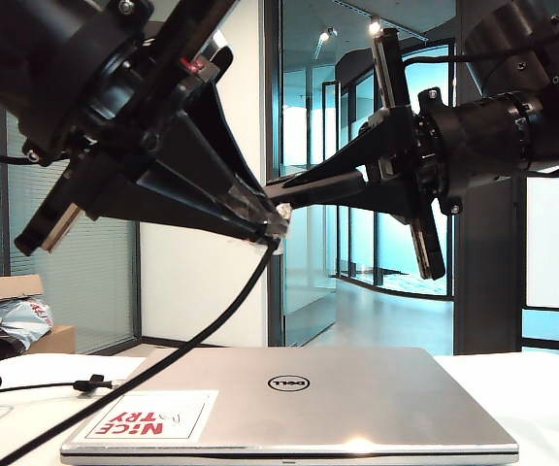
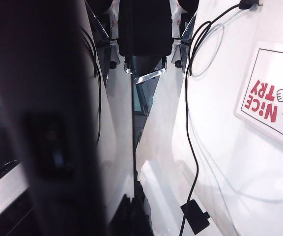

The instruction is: Pick up the charging cable and the phone, plug the charging cable into the charging port on the phone, and finally place them back on the table.

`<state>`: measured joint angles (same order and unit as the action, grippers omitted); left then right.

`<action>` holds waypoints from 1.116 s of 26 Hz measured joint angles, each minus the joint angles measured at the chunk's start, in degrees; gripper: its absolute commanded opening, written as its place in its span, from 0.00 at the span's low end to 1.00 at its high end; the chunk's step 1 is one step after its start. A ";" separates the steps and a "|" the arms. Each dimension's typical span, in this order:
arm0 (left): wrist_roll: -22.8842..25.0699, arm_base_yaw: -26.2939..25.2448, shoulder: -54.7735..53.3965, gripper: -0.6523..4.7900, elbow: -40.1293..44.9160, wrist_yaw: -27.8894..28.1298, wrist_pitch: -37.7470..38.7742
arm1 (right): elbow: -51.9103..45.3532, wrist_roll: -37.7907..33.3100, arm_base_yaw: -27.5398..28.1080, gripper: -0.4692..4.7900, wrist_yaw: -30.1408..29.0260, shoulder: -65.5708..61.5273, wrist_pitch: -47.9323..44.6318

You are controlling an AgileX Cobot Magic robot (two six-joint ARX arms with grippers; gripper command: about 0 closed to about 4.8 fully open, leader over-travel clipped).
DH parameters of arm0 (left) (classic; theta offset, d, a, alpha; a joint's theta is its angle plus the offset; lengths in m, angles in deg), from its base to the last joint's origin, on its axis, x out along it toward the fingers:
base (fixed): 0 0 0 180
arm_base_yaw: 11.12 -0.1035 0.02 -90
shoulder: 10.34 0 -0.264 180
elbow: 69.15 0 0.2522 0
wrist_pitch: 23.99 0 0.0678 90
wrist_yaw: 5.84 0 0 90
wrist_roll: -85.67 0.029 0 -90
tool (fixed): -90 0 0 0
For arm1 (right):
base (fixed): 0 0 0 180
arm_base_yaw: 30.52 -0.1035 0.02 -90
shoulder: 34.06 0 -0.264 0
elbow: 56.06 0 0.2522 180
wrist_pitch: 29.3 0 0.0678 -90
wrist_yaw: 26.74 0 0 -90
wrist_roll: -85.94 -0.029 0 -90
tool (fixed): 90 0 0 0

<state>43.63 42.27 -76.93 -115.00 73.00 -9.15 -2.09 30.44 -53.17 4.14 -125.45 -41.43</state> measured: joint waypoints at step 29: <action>0.00 0.02 0.00 0.11 0.00 -0.22 0.02 | 0.00 1.07 -1.81 0.08 1.18 0.00 -0.79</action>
<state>43.63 42.29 -76.93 -115.00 72.78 -9.13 -2.09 31.51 -54.99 5.32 -125.45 -42.22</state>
